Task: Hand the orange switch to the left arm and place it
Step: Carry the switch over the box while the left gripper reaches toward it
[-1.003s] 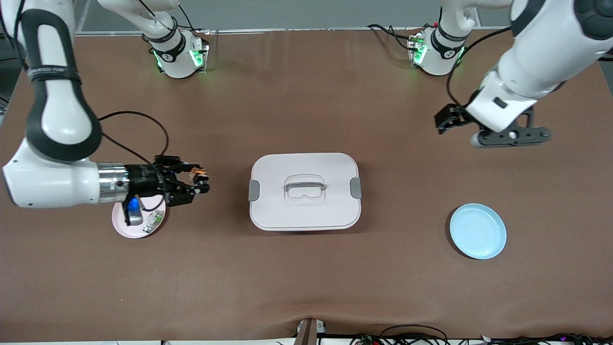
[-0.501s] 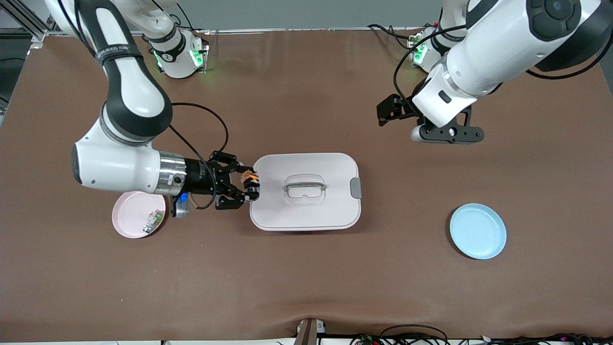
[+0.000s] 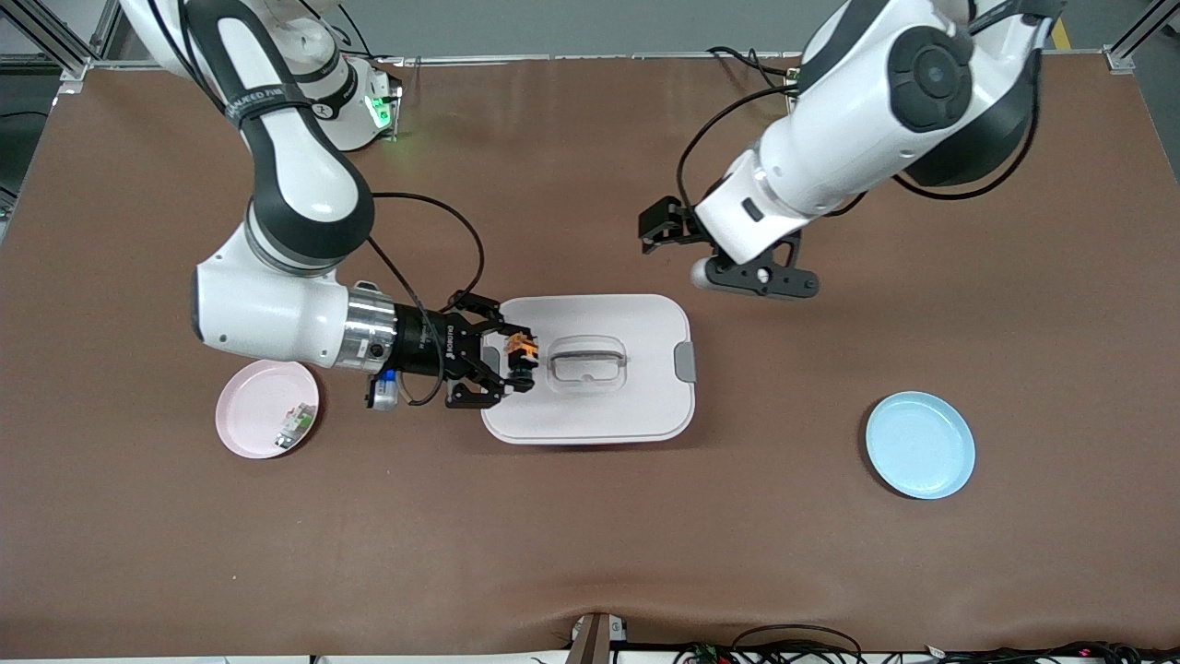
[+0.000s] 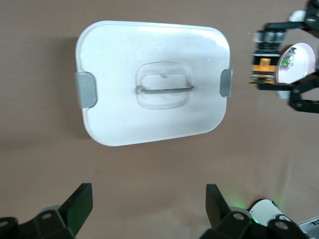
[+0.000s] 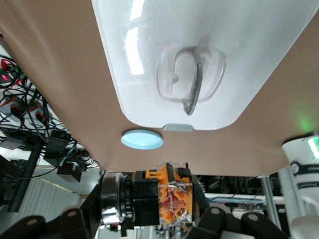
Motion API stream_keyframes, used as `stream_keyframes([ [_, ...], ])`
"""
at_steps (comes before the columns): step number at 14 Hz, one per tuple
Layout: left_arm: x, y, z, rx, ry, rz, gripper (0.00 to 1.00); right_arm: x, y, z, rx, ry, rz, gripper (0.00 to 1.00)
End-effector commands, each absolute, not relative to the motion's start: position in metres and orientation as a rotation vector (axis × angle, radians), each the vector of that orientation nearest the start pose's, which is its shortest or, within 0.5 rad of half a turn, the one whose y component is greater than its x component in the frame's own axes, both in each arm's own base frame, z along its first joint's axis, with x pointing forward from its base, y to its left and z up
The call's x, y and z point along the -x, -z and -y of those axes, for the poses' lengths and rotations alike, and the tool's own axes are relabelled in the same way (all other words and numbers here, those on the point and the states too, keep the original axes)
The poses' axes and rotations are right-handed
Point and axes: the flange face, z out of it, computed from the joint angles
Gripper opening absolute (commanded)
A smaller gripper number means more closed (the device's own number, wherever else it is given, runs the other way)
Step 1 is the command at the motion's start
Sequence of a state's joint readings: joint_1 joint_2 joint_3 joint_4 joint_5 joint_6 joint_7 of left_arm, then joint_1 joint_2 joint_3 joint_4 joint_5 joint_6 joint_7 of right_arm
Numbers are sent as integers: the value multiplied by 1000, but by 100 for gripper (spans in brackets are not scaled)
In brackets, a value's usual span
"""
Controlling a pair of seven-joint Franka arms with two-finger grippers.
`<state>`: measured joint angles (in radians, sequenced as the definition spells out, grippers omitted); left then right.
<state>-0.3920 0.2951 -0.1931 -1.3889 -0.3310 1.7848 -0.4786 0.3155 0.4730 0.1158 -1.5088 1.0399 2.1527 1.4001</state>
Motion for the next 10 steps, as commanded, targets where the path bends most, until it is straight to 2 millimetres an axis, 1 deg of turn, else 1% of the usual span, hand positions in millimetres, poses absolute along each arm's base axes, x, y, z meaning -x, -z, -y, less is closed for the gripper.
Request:
stream_keyframes([
  [1,-557,-566,375,3606,-109,-177,100,-634,-433,-339,1599,-891,-1609,0],
  [2,-560,-565,378,3658,-109,-176,100,-633,-433,-340,1599,-893,-1608,0],
  [4,-569,-551,381,3718,-166,-127,100,-631,-434,-344,1600,-898,-1605,0],
  [5,-575,-542,383,3724,-153,-108,100,-628,-435,-350,1597,-911,-1602,0],
  [7,-585,-519,388,3753,-181,-56,100,-625,-439,-355,1562,-944,-1602,0],
  [8,-591,-506,387,3762,-218,-27,100,-621,-441,-361,1568,-951,-1593,0],
  [9,-598,-500,383,3777,-227,0,100,-619,-442,-364,1569,-955,-1590,0],
  [10,-600,-499,382,3798,-237,24,100,-618,-442,-365,1572,-957,-1588,0],
])
